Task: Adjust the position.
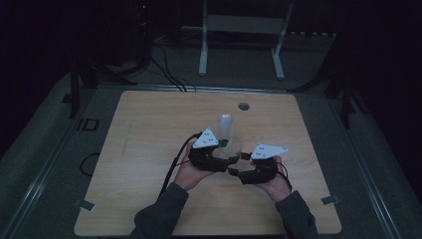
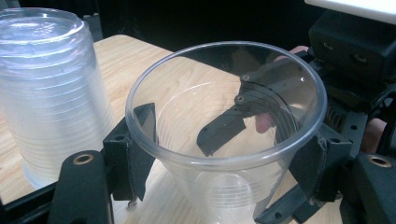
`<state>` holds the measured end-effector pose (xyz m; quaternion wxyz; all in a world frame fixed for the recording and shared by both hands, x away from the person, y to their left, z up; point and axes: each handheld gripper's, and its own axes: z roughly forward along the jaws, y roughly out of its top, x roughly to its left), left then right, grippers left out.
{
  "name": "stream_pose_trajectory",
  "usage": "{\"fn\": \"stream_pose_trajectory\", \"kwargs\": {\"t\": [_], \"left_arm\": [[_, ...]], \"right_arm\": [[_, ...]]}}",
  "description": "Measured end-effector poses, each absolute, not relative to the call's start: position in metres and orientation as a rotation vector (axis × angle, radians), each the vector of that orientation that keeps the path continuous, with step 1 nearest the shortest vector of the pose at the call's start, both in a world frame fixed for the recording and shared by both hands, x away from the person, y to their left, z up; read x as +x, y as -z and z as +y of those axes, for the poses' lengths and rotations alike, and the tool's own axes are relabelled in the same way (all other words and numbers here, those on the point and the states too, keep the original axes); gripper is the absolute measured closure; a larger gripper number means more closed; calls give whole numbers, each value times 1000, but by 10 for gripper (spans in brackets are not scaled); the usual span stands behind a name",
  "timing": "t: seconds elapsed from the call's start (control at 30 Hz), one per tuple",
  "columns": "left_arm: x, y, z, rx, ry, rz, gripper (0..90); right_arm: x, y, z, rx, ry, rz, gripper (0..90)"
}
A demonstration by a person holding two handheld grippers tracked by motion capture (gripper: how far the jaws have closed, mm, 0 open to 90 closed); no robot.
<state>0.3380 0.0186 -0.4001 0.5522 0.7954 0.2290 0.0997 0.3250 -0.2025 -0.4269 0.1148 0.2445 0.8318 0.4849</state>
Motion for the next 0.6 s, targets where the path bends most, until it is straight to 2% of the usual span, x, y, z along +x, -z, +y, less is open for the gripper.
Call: {"fn": "stream_pose_trajectory", "kwargs": {"t": [0.17,0.37,0.6], "left_arm": [[336,400,15,1898,-246,525,299],[336,400,14,1889,-248,529,288],[335,400,14,1876,-243,536,271]], "right_arm": [[325,429,-201,728,-1429,2438,315],[325,429,-200,722,-1443,2432,387],[324,429,-200,713,-1453,2416,412]]}}
